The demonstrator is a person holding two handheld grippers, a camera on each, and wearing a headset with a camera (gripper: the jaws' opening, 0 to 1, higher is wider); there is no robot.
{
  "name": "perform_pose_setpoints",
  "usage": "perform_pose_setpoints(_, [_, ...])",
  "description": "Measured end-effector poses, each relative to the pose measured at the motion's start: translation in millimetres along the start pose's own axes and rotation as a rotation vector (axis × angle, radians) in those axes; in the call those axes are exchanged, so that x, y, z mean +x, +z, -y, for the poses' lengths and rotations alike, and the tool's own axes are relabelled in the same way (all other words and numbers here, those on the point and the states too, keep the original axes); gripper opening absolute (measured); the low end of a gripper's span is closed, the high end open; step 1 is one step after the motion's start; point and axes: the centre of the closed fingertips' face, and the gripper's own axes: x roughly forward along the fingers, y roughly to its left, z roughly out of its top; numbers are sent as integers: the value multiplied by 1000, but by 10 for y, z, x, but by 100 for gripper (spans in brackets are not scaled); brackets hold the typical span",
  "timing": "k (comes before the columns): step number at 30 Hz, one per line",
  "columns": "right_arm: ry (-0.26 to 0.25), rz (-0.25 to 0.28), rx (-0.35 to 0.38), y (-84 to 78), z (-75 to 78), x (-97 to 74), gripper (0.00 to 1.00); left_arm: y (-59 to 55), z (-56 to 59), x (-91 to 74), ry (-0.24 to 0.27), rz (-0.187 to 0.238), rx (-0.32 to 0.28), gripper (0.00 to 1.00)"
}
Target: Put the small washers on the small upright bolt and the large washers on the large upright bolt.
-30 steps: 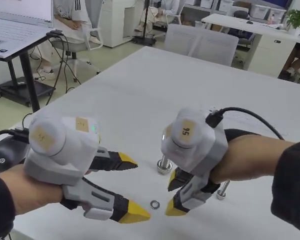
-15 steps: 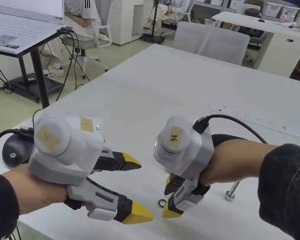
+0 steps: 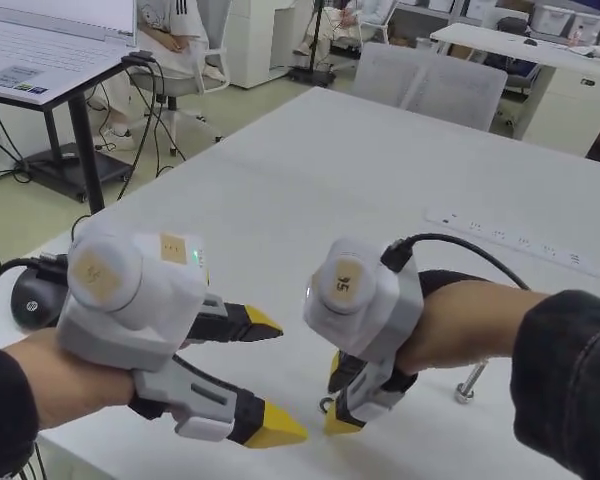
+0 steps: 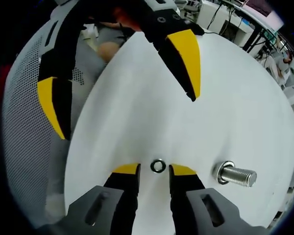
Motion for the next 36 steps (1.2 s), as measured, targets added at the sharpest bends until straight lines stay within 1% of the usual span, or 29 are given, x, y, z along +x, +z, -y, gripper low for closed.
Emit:
perform_pose_setpoints(5, [-2,-2,-7,1,9,3,20,7,6,7,0,1,2,60])
perform_pose_setpoints(8, [-9,-4,-17,-1,21,4,15,6,12,5,0,0,0,60])
perform_pose_setpoints(13, [-10,-4,-19,-4,24,9,14,3,26,7,0,-2,-2,60])
perform_pose_setpoints(26, [-12,-9,-8,-23,25,-2,13,8,17,21,-3,-5,2,60])
perform_pose_setpoints(31, [-22,-3,1,-57,39,-75,13,27,21,38,-8,-6,6,60])
perform_pose_setpoints(36, [-32,-1,19,-114,31,-144,13,74,26,66,-15,-6,17,60])
